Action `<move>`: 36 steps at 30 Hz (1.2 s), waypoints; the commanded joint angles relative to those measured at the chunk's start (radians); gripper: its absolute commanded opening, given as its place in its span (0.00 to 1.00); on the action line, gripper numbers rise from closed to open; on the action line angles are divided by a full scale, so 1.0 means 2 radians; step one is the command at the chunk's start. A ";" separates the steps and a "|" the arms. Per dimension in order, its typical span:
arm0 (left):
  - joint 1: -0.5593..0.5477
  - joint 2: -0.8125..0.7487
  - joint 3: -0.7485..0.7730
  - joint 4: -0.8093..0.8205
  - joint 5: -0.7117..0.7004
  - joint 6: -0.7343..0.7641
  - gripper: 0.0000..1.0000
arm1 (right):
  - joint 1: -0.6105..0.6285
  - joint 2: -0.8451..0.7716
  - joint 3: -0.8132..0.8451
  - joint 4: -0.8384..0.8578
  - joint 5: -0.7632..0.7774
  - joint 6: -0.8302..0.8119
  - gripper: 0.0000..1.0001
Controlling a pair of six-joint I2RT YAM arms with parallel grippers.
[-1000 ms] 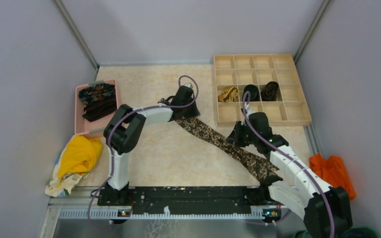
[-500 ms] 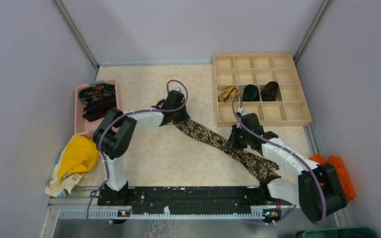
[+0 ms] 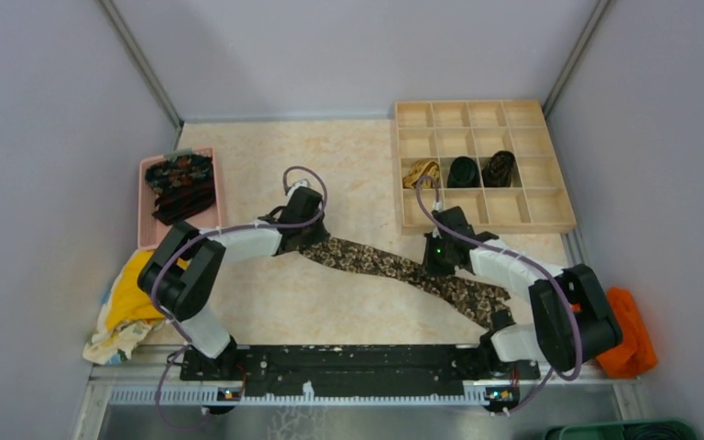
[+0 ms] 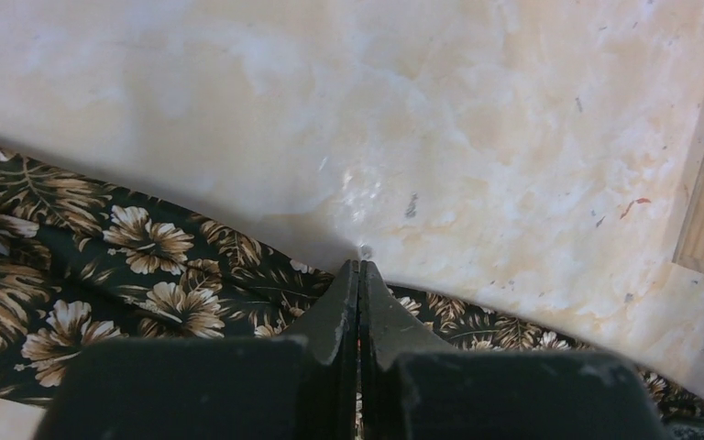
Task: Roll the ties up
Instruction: Flatten out the tie at the center of the board.
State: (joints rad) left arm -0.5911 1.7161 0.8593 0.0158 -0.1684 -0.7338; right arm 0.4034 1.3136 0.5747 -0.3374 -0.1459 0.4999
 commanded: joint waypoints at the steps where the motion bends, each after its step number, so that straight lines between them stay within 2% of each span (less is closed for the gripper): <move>1: 0.004 -0.009 -0.052 -0.113 -0.032 0.004 0.02 | 0.005 0.055 0.009 -0.024 0.082 -0.007 0.00; 8: -0.006 -0.044 -0.106 -0.094 -0.002 -0.009 0.01 | 0.005 0.122 0.090 -0.082 0.170 -0.032 0.00; 15: -0.065 -0.043 -0.118 -0.094 -0.016 -0.060 0.00 | 0.000 0.139 0.142 -0.155 0.255 -0.028 0.00; 18: -0.089 -0.051 -0.112 -0.114 -0.038 -0.087 0.00 | -0.005 0.141 0.143 -0.165 0.269 -0.022 0.00; 23: -0.099 -0.090 -0.114 -0.136 -0.058 -0.108 0.00 | -0.007 0.127 0.143 -0.162 0.274 -0.020 0.02; 27: -0.099 -0.138 -0.089 -0.192 -0.112 -0.103 0.00 | 0.013 0.042 0.141 -0.125 0.246 -0.046 0.13; 31: -0.099 -0.213 -0.072 -0.215 -0.157 -0.096 0.03 | 0.033 -0.038 0.132 -0.098 0.167 -0.063 0.35; 36: -0.100 -0.324 -0.072 -0.218 -0.196 -0.080 0.08 | 0.107 -0.067 0.125 -0.098 0.130 -0.072 0.41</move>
State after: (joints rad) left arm -0.7898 1.2190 0.6861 -0.3428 -0.4404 -0.8925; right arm 0.5079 1.1999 0.8314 -0.5613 0.2058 0.3874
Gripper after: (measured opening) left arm 0.057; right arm 0.406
